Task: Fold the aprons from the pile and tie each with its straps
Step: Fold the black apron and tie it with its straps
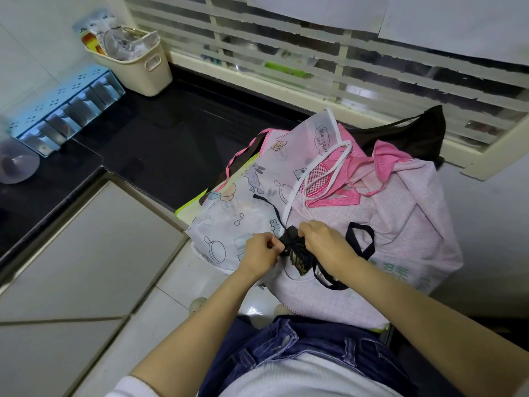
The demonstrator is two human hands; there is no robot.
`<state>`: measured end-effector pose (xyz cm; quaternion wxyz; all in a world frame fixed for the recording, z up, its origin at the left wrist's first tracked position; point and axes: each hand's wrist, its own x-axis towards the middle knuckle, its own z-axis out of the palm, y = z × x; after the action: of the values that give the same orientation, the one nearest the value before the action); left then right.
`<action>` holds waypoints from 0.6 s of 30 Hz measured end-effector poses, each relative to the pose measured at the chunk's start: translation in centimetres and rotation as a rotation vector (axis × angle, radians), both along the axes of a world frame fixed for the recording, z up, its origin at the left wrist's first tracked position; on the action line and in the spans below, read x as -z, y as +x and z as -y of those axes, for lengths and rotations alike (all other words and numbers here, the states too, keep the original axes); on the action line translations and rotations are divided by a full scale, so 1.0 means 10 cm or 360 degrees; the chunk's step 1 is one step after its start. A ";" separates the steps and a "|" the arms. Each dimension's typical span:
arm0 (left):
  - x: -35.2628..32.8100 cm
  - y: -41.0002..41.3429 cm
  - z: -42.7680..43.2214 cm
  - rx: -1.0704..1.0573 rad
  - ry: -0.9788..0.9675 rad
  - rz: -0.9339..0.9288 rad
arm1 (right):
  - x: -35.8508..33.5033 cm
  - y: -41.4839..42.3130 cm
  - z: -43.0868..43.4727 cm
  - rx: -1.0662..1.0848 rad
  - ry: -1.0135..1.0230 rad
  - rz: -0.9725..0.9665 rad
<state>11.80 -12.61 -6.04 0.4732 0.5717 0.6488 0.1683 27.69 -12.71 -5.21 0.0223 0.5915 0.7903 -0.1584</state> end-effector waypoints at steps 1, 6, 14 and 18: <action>0.02 0.01 0.01 -0.0005 0.0016 -0.0019 | 0.01 -0.02 0.01 0.0028 -0.0054 -0.0007; 0.06 -0.01 0.04 -0.0050 0.0047 -0.0037 | -0.01 0.01 -0.05 0.0763 -0.0813 -0.0902; 0.01 0.07 0.00 -0.0143 0.0040 0.0111 | -0.05 0.00 -0.06 0.1577 -0.1041 -0.2061; -0.04 0.03 -0.03 -0.0138 0.0037 0.0136 | -0.08 0.02 -0.09 0.1560 -0.0992 -0.2158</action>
<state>12.07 -12.32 -5.63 0.4859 0.5409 0.6501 0.2205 27.93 -11.77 -4.39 -0.3603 0.6092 0.2131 -0.6735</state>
